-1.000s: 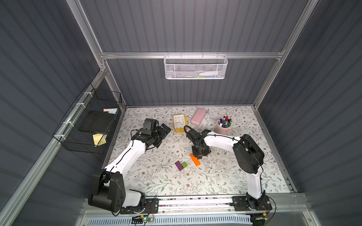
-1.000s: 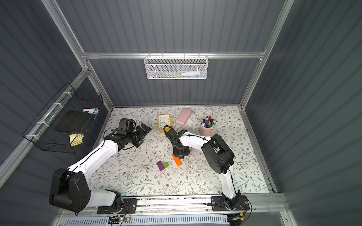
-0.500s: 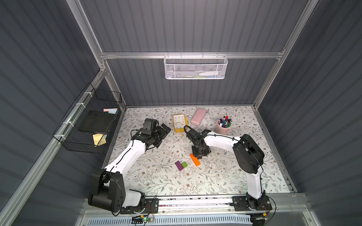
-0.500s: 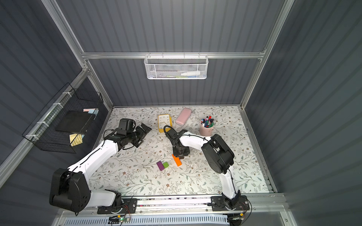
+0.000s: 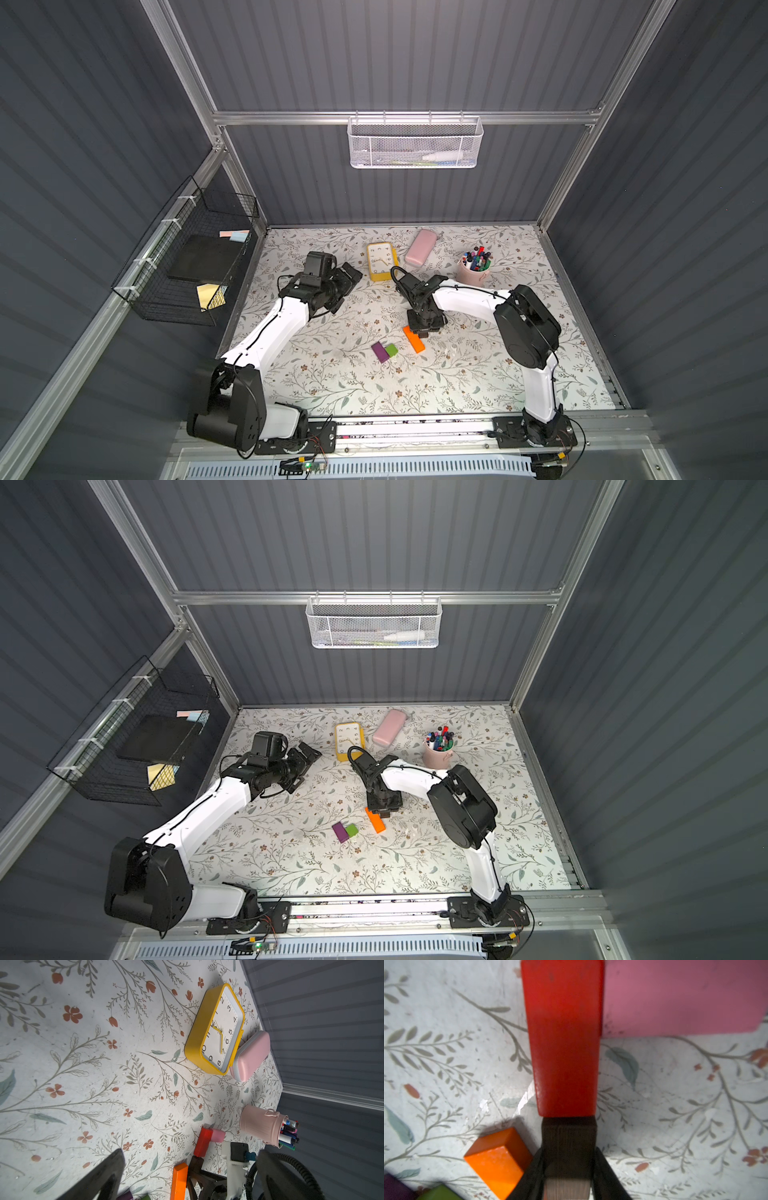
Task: Assemble the number 6 with building blocks
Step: Assemble the building block at the center of the board.
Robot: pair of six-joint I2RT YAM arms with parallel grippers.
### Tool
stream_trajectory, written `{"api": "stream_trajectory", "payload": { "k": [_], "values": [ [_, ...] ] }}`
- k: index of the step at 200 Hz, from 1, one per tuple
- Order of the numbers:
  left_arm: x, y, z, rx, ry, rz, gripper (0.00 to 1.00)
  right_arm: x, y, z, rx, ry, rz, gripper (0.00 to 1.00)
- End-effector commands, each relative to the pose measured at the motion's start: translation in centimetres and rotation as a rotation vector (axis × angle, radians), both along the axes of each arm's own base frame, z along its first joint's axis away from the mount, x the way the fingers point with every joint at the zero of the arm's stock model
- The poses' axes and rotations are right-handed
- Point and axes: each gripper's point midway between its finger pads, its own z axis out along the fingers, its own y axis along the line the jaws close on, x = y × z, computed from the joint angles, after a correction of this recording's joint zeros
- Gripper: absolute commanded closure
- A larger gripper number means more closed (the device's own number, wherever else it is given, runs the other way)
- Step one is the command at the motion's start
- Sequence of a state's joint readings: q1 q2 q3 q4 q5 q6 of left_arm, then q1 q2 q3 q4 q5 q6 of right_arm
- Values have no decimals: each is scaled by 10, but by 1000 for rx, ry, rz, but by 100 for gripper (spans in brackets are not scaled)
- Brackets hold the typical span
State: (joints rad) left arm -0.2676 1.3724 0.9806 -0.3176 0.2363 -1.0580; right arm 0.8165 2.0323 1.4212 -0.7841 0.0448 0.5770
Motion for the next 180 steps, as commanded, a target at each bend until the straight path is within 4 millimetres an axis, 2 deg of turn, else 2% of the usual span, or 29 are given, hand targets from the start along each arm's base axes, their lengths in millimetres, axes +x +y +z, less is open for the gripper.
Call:
{"api": "stream_trajectory", "payload": {
  "k": [1,20,34,57,112,155,180],
  "values": [
    [0,0,10,5,-15,-3,1,3,-6,-20,-38,15,-30,63],
    [1,0,11,4,-17,-4,1,3,-6,-20,-37,14,-31,60],
    [1,0,11,6,-16,-5,0,3,-5,-20,-30,13,-30,46],
    [0,0,10,8,-16,-5,1,3,-1,-14,7,-2,-25,32],
    [-1,0,10,9,-17,-6,1,3,-4,5,28,-34,-25,32],
    [-3,1,9,8,-17,-6,1,10,-10,53,60,-132,-53,34],
    [-4,1,7,2,-15,-3,0,11,-9,72,89,-152,-62,35]
  ]
}}
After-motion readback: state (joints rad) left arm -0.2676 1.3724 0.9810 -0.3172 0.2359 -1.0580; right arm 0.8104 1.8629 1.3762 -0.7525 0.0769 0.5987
